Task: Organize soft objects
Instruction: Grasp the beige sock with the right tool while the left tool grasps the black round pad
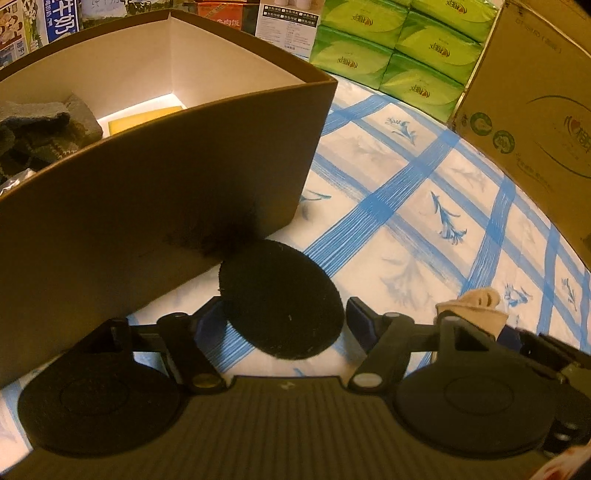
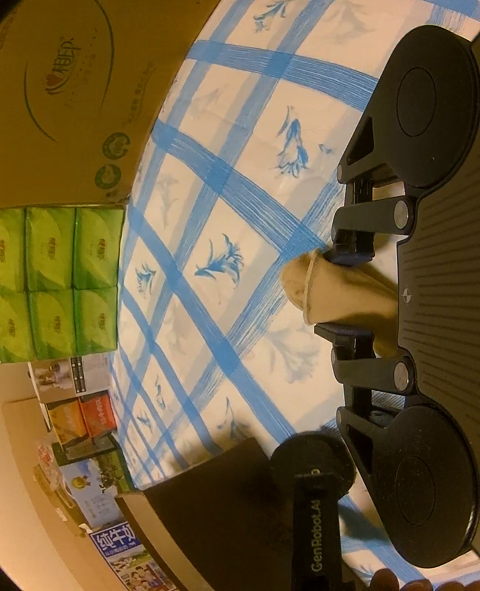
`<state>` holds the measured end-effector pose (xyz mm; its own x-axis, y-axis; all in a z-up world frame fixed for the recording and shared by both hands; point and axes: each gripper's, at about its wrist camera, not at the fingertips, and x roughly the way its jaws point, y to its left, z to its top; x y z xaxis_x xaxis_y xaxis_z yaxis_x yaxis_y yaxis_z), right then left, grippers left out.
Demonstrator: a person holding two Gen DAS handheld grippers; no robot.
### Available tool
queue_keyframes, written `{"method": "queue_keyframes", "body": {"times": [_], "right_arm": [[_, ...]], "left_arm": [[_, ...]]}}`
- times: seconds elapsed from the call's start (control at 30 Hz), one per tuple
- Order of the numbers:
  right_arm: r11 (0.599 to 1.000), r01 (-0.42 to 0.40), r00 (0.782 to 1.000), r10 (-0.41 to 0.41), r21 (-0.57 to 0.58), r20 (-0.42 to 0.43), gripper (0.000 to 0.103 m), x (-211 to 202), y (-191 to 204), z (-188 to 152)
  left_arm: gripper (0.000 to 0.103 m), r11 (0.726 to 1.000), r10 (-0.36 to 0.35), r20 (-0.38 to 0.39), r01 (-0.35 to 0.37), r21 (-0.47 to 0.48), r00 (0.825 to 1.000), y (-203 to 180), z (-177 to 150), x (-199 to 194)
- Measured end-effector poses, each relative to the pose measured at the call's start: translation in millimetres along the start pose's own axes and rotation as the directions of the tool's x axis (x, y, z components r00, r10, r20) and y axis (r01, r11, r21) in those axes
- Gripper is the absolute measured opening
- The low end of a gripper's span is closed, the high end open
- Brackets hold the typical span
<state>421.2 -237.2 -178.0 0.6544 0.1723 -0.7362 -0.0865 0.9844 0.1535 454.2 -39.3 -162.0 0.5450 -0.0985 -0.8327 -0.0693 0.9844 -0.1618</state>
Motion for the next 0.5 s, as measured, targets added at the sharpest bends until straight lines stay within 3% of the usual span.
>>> {"method": "queue_keyframes", "body": {"times": [0.17,0.43,0.5], "right_arm": [[1.000,-0.002,1.000,0.002,0.003,0.005,0.034,-1,0,-2],[0.999,-0.009,1.000,0.008,-0.051,-0.003,0.036,-7,2,-10],[0.998,-0.016,1.000,0.015,-0.058,-0.008,0.026,-11,2,-13]], "left_arm": [[0.074,0.999,0.033,-0.002,-0.033,0.034,0.999,-6,0,10],[0.068,0.988,0.040,0.026,-0.043,0.150,0.999,-4,-12,2],[0.067,0.986,0.038,0.023,-0.041,0.163,0.999,1,-16,-2]]}}
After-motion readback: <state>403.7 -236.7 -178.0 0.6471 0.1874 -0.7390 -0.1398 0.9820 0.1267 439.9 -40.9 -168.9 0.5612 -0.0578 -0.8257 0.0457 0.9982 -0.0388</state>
